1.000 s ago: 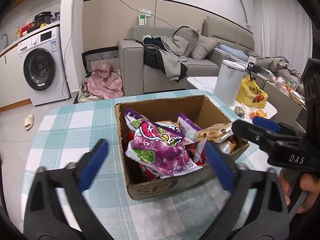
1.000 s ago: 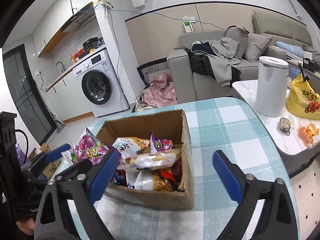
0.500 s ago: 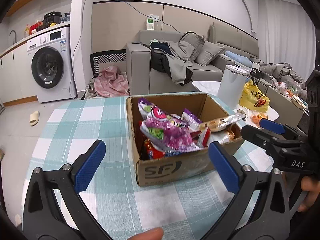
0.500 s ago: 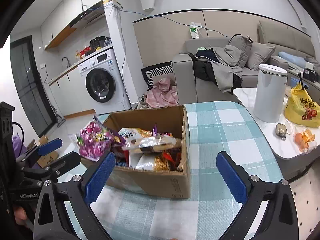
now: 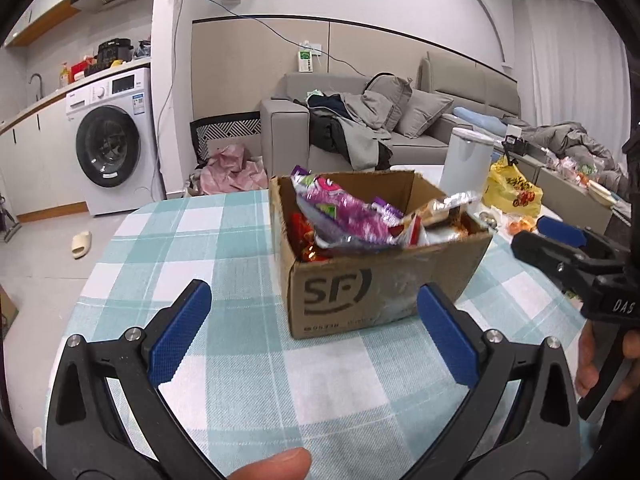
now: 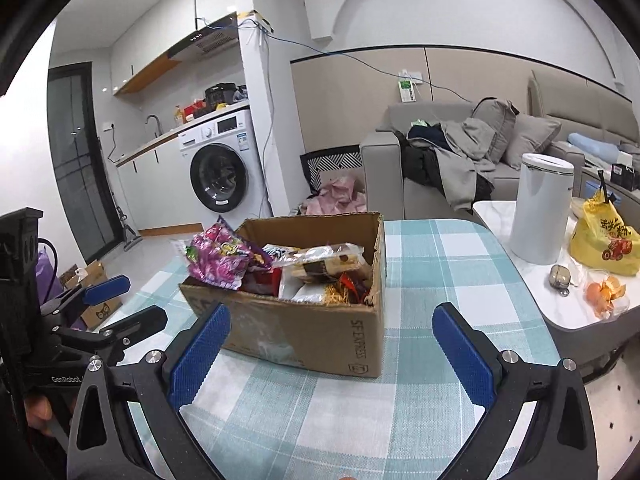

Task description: Organize snacks

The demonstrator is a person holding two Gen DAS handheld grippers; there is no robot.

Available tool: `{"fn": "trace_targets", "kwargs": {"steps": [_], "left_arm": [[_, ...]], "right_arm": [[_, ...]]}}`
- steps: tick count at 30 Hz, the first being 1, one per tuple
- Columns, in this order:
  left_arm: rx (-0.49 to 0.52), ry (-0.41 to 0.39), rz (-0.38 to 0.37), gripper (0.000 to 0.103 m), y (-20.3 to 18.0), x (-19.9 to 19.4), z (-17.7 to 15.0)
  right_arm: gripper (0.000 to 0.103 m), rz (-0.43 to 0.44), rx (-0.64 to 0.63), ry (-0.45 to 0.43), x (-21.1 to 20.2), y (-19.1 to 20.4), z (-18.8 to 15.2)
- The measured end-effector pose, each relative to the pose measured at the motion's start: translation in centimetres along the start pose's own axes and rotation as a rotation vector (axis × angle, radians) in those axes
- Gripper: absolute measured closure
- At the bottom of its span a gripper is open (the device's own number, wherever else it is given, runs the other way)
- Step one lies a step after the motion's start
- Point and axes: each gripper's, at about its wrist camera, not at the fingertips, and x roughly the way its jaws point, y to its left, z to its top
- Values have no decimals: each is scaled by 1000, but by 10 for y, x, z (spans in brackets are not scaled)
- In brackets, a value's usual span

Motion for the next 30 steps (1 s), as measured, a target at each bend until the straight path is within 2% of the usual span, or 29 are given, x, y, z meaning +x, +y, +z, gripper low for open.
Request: {"fn": "trace_targets", "kwargs": {"steps": [4, 12, 21, 30], "left_arm": [[-16, 4, -12, 0, 3, -9, -14], [-32, -37, -4, 0, 5, -23, -40], [-35, -106, 9, 0, 7, -28, -49], [-52, -123, 13, 0, 10, -29, -50]], "right_arm": [[0, 2, -8, -7, -7, 1, -10], [0, 24, -22, -42, -15, 1, -32], [0, -2, -57, -96, -21, 4, -50], [0, 19, -60, -148, -30, 4, -50]]}}
